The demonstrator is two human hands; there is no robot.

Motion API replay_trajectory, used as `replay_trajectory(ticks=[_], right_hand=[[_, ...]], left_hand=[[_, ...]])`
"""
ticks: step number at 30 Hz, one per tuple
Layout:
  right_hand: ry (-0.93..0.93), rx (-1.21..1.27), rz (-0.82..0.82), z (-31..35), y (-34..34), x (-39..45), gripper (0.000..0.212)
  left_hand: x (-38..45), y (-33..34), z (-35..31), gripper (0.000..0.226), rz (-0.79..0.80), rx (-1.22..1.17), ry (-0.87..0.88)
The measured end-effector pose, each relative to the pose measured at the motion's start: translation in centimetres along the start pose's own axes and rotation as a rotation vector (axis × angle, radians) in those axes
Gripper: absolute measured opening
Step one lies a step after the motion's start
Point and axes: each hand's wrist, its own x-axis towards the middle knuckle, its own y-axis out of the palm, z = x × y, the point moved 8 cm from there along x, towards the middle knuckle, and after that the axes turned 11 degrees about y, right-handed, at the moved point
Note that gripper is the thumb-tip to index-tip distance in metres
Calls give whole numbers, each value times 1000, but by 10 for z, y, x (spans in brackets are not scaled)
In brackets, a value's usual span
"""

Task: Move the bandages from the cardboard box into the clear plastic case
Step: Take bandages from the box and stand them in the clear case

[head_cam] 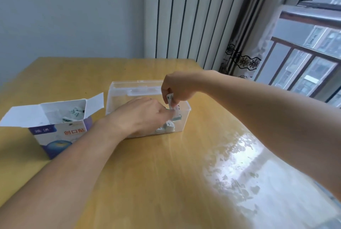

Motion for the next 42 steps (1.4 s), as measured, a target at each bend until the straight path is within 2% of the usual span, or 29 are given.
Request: replay_trajectory(ticks=[2,5,14,21,31,42], right_hand=[[-2,-18,9,1,3,0,22],[-5,-59,18,2,6,-1,20],[5,-64,29,-1,4,2,20],[-10,-159,33,4,11,8,21],[-1,-177,-77,2,15,6,35],[-59,-317,82,14,24,2,38]], left_hand=[[0,2,-1,57,24,37,5],[-1,5,-4,31,68,101,19],[3,10,5,58,83,178,-22],[4,11,4,60,90,191,-10],[6,11,4,59,114,184,-17],[4,12,4,56,106,174,-14]])
